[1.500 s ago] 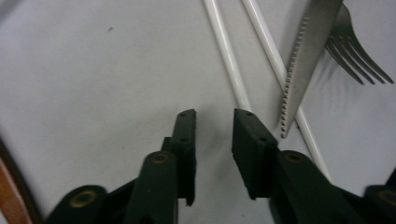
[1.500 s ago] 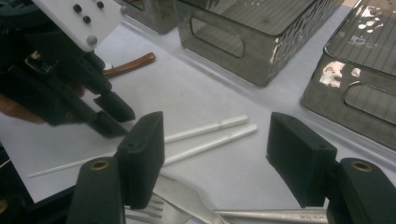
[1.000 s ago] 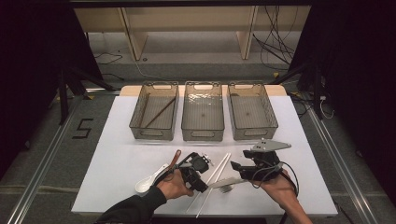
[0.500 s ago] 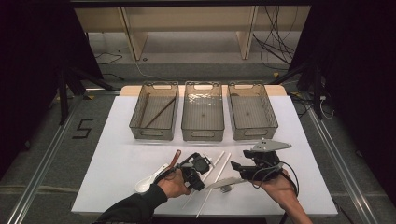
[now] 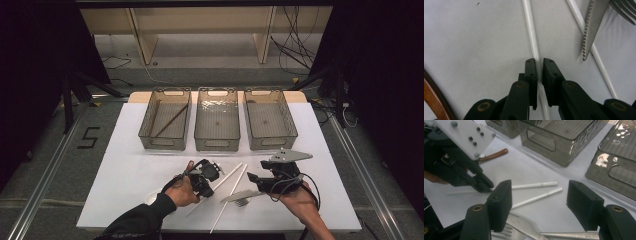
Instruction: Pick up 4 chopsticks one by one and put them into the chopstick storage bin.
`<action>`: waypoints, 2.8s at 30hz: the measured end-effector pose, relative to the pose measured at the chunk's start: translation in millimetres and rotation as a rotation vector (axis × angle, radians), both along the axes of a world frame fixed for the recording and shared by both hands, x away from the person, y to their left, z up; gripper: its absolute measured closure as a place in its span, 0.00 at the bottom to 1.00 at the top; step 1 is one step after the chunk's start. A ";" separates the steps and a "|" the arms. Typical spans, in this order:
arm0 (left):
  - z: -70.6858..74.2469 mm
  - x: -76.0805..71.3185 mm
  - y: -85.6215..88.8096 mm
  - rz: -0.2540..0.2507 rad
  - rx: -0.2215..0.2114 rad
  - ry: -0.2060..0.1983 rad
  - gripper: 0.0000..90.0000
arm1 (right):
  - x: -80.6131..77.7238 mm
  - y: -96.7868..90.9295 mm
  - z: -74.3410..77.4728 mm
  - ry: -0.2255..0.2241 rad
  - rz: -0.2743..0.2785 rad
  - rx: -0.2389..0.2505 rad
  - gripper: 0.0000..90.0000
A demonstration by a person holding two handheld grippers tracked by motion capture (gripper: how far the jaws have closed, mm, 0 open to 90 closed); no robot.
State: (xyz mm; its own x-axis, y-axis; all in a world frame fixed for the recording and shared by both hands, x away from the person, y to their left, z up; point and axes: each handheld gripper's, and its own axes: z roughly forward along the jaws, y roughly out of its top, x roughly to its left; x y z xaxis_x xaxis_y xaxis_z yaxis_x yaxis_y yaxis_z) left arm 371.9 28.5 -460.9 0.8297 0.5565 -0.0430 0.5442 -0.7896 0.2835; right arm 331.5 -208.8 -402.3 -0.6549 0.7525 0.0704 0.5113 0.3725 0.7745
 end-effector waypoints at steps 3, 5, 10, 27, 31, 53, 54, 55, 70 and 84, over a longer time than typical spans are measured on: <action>0.1 -1.9 -1.7 -0.005 0.015 -0.017 0.91 | 0.1 -0.1 0.2 -0.001 -0.001 -0.001 0.42; -0.2 -1.6 -1.7 0.000 0.011 -0.008 0.91 | 0.0 -0.2 0.4 -0.002 0.001 -0.001 0.42; -0.9 -2.7 -2.6 -0.005 0.016 -0.022 0.89 | 0.1 -0.4 0.5 -0.001 -0.001 0.000 0.42; -1.3 3.3 2.2 0.046 -0.034 0.011 0.94 | -0.4 -1.1 1.4 -0.005 -0.002 0.000 0.42; -1.1 3.6 2.7 0.042 -0.034 0.001 0.94 | -0.4 -0.9 1.5 -0.006 -0.002 0.000 0.42; 17.1 12.4 22.6 0.053 -0.097 -0.010 0.94 | -0.2 -1.2 1.5 -0.008 0.000 0.003 0.42; 18.5 12.7 23.1 0.049 -0.103 -0.012 0.94 | -0.1 -1.3 1.5 -0.006 0.000 0.003 0.42; 20.1 13.1 24.0 0.048 -0.106 -0.012 0.94 | 0.0 -1.2 1.3 -0.004 -0.001 0.004 0.42; 42.2 18.0 44.5 0.071 -0.155 -0.040 0.94 | -0.1 -1.4 1.1 -0.004 -0.002 0.005 0.42; 60.4 22.4 62.9 0.086 -0.172 -0.056 0.94 | 0.0 -1.1 0.7 -0.003 -0.002 0.004 0.42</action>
State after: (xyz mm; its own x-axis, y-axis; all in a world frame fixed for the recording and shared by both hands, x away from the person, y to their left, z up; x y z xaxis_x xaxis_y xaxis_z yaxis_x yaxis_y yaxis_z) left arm 394.3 91.4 -400.5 0.7833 0.6138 -0.0980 0.5869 -0.6784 0.4419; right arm 331.5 -209.9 -401.5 -0.6532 0.7538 0.0718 0.5098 0.3677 0.7777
